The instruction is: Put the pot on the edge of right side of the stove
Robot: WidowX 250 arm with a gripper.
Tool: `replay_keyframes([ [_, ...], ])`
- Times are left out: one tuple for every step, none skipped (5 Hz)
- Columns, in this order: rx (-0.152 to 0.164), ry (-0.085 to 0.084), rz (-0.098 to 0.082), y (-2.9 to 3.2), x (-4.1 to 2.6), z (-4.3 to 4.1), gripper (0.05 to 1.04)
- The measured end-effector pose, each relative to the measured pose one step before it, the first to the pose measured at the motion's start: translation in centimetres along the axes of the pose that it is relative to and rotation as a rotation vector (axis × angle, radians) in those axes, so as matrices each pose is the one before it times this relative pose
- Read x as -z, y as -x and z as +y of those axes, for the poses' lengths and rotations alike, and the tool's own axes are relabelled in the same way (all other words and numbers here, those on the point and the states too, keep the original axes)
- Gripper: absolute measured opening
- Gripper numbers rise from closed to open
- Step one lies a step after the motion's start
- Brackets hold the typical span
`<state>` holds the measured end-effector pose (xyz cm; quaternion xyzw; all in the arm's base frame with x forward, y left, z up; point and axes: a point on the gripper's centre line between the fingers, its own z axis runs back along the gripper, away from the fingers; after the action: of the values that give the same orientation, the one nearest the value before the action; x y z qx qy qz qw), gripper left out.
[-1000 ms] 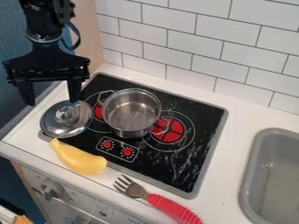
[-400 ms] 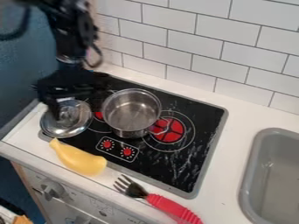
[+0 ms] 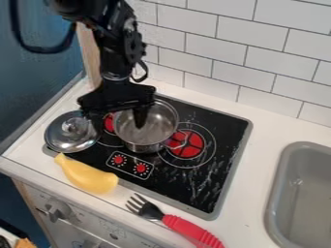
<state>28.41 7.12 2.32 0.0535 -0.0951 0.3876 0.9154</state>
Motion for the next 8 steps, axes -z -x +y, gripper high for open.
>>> replay_keyframes([
  [0.0333, 0.0449, 0.0324, 0.065, 1.059, -0.153, 1.0],
  [-0.0193, -0.0188, 0.0127, -0.362, 0.366, 0.45, 1.0],
  [0.021, 0.0105, 0.053, -0.122, 1.675, 0.176, 0.957],
  [0.0368, 0.0049, -0.0064, -0.127, 0.076, -0.299, 0.674],
  [0.016, 0.0056, -0.015, -0.174, 0.254, -0.221, 0.375],
  [0.0101, 0.0127, 0.004, 0.15, 0.018, -0.159, 0.165],
  [0.0971, -0.0066, -0.0308, -0.388, -0.266, -0.34, 0.09],
  [0.0376, -0.0007, -0.0064, -0.466, -1.101, -0.534, 0.082],
])
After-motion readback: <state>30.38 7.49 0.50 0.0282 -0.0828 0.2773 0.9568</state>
